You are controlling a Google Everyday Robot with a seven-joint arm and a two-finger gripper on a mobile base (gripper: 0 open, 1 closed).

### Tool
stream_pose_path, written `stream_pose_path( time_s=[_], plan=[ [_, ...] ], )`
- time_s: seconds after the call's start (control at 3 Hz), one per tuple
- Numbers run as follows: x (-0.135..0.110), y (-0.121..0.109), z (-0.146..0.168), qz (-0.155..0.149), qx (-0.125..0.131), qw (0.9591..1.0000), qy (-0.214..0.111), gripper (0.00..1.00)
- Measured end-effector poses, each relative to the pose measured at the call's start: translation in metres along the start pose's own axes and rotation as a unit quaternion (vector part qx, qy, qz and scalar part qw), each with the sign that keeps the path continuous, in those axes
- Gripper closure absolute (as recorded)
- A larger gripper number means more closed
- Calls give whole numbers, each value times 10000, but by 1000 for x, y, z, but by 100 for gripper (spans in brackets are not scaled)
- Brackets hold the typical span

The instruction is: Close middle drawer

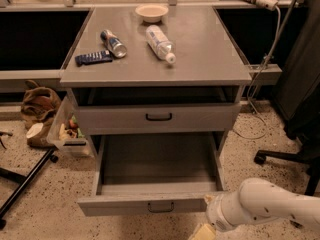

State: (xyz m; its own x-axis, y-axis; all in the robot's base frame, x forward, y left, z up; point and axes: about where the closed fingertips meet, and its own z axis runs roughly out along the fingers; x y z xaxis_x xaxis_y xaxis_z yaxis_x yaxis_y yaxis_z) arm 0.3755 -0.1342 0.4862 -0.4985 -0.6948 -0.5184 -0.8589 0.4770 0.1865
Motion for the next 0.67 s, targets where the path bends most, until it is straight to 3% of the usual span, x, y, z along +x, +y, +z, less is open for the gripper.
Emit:
stream_pose_path(
  time_s=[0.33,0.67],
  plan=[
    [10,-11,35,86,-23,9998,188,0],
    [10,-10,35,86,-23,9998,188,0]
  ],
)
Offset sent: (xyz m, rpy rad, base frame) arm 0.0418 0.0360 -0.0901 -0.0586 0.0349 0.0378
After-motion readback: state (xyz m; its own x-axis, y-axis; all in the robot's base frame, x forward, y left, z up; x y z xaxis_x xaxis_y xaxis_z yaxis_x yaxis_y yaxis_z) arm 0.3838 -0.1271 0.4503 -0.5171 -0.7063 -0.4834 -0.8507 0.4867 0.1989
